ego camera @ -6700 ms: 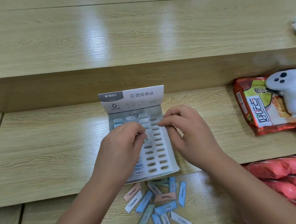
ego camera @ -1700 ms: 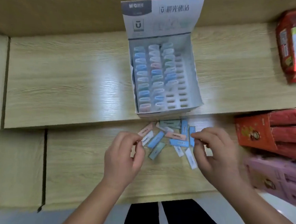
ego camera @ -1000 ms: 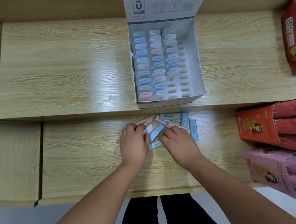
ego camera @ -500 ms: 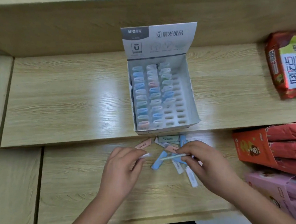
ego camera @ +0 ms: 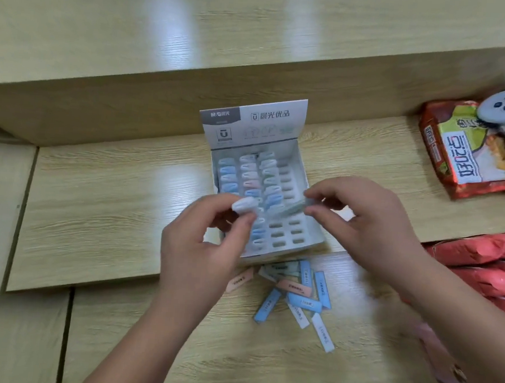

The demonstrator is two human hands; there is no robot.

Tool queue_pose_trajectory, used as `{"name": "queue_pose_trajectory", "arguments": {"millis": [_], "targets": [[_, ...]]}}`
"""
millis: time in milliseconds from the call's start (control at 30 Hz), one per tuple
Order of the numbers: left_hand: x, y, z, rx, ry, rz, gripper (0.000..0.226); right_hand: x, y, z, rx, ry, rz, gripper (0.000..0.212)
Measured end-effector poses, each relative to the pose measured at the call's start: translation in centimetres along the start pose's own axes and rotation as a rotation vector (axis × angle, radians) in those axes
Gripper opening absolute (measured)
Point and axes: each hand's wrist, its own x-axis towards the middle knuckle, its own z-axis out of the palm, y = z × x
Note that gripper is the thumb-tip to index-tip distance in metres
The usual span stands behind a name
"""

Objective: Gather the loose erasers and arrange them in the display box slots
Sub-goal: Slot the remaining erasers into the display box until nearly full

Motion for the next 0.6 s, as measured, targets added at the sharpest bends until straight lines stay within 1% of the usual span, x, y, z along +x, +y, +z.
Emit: {"name": "queue_pose_trajectory", "arguments": {"millis": [100, 167, 267, 433, 500, 600], "targets": [[0.9, 0.0, 1.2, -0.018, -0.054, -0.076, 0.016, 0.5, 0.7, 1.6, -0.078, -0.062, -0.068, 0.015], [0.9, -0.2, 1.7, 0.000, -0.080, -0.084, 0.016, 0.5, 0.9, 2.3, -0.121, -0.059, -0.086, 0.015], [0.7, -0.3, 1.9, 0.011, -0.068, -0.095, 0.017, 0.6, 1.3, 2.6, -0.167, -0.026, -0.122, 0.015], [0.6, -0.4, 1.8, 0.033, -0.058, -0.101, 0.013, 0.7, 1.4, 2.9, -0.320, -0.045, -0.335, 0.011], [0.5, -0.3, 1.7, 0.037, -0.062, -0.095, 0.013, 0.7, 1.3, 3.1, -0.360, -0.064, -0.385, 0.018], [0.3, -0.2, 1.5, 0.034, -0.076, -0.114, 0.013, 0.8, 1.4, 3.2, -0.352, -0.123, -0.377, 0.035]]}}
